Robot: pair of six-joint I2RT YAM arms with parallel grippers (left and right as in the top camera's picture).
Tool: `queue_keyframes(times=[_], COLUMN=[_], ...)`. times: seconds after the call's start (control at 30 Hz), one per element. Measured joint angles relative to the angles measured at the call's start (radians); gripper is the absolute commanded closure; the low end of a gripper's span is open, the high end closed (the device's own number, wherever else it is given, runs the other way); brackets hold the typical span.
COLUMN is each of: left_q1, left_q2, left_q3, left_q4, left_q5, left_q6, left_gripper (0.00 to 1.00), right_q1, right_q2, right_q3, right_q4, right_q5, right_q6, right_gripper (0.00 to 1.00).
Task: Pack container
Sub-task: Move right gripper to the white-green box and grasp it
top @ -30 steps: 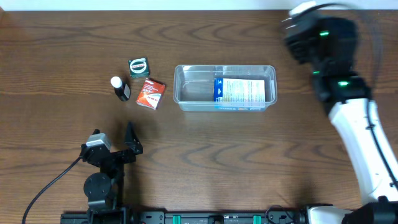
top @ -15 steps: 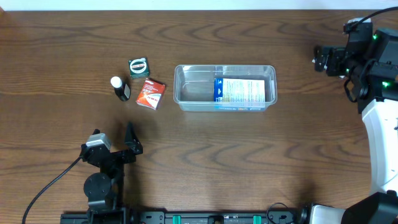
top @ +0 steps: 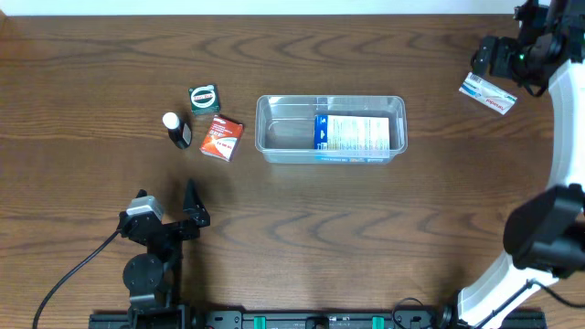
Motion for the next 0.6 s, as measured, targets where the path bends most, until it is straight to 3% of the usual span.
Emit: queue_keyframes(times=[0.3,0.6], left_q1=[0.000,0.000], left_q2=[0.000,0.000], left_q3=[0.000,0.000], left_q4=[0.000,0.000], left_q5=[0.000,0.000], left_q6=[0.000,0.000], left_gripper=[0.02,0.02], right_q1=[0.000,-0.023], right_q2=[0.168,0.193], right_q3=[0.020,0.021], right_q4=[0.074,0.221], right_q5=[0.041,0.070], right_q6=[-0.273,-0.449], right_gripper=[0.03,0.01])
